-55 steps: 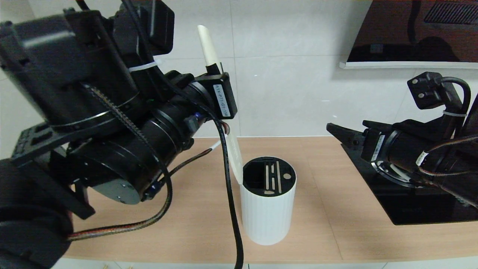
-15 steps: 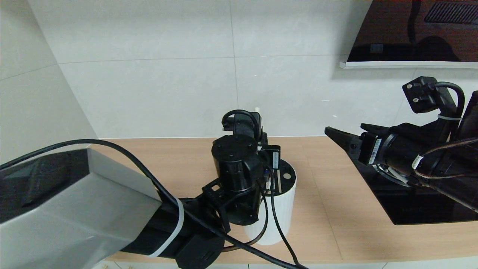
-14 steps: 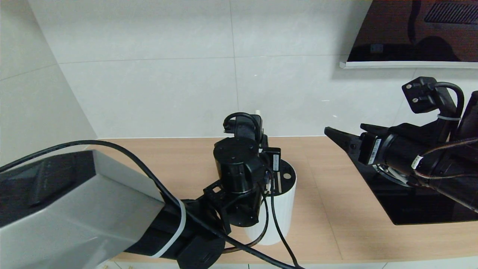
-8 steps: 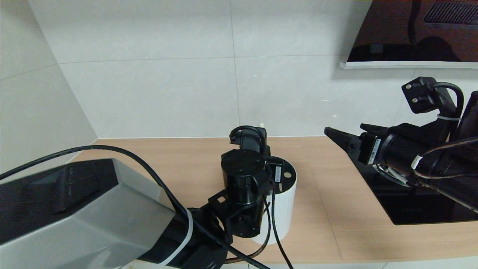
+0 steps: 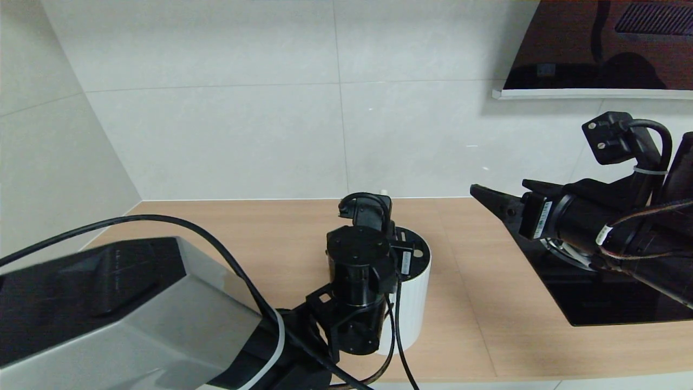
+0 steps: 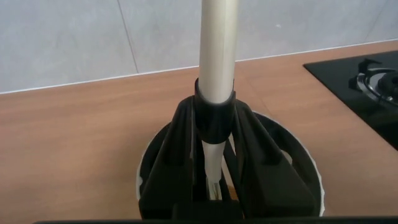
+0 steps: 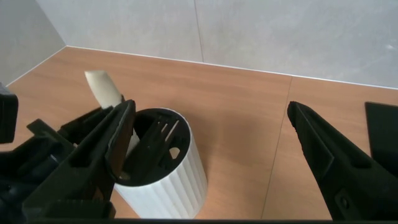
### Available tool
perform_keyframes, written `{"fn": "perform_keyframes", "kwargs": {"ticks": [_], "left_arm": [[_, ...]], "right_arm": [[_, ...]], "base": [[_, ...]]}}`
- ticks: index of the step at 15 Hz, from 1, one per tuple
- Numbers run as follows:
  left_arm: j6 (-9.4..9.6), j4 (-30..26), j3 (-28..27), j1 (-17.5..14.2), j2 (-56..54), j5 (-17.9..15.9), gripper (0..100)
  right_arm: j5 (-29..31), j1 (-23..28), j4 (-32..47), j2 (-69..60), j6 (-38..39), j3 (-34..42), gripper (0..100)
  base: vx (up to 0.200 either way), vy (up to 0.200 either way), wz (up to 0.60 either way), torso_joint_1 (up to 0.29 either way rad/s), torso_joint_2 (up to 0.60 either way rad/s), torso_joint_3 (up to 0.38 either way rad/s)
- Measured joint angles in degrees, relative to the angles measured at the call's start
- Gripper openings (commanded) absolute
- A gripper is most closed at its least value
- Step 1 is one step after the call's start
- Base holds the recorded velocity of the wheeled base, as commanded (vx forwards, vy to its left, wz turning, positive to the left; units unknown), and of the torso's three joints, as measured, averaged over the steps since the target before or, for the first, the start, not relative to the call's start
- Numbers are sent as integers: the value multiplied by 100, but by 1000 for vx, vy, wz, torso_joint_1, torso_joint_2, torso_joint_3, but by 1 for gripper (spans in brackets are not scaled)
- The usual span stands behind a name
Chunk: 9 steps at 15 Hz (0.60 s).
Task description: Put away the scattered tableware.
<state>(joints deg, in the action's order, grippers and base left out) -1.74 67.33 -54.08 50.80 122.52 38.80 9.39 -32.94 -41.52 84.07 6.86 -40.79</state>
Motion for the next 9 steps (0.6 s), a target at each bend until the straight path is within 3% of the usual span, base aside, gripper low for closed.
{"fn": "perform_keyframes", "kwargs": {"ticks": [1,9], "left_arm": [[0,-2,0,2,2,0,100],[0,139,24,9,-39,1,100]], "right_arm": [[0,0,0,0,0,2,100],[2,0,2,22,0,9,100]], "base": [[0,0,0,0,0,0],[0,0,0,0,0,0]]}}
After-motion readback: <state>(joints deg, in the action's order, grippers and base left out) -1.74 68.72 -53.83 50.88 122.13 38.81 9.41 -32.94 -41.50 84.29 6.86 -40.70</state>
